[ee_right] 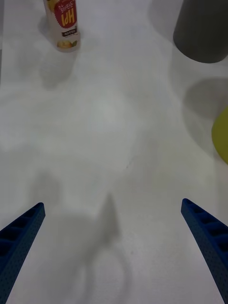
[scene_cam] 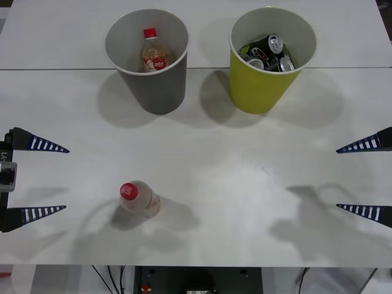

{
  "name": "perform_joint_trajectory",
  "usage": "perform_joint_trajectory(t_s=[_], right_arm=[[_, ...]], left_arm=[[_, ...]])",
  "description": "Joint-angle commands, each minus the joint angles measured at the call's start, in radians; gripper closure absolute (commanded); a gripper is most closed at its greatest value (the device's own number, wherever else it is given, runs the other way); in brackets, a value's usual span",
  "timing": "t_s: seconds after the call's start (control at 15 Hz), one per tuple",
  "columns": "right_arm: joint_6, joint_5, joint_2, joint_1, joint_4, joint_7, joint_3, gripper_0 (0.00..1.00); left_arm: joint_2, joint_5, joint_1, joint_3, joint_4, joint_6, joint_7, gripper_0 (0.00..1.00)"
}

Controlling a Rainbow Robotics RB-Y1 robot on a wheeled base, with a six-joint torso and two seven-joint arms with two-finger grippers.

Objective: Put the can into the green bin and the plastic bottle into the gray bin

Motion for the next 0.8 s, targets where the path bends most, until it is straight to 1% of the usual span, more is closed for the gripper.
perform_joint_trajectory(t_s=[0.07,0.33,0.47,0.67,0.8], right_arm=[[0.0,0.0,0.0,0.0,0.0,0.0,0.0,0.0],[0.0,0.0,0.0,0.0,0.0,0.0,0.0,0.0],[0.0,0.0,0.0,0.0,0.0,0.0,0.0,0.0],[0.0,0.0,0.0,0.0,0.0,0.0,0.0,0.0],[0.0,0.0,0.0,0.0,0.0,0.0,0.0,0.0]], left_arm=[[0.0,0.0,0.0,0.0,0.0,0.0,0.0,0.0],[-0.004,-0.032,-0.024,-0.007,0.027,-0.05,0.006,0.0],[-0.018,-0.033,-0.024,-0.019,0.034,-0.051,0.004,0.0],[-0.073,0.001,-0.03,-0.059,0.085,-0.05,-0.012,0.0],[-0.094,0.047,-0.056,-0.111,0.153,-0.05,-0.078,0.0]])
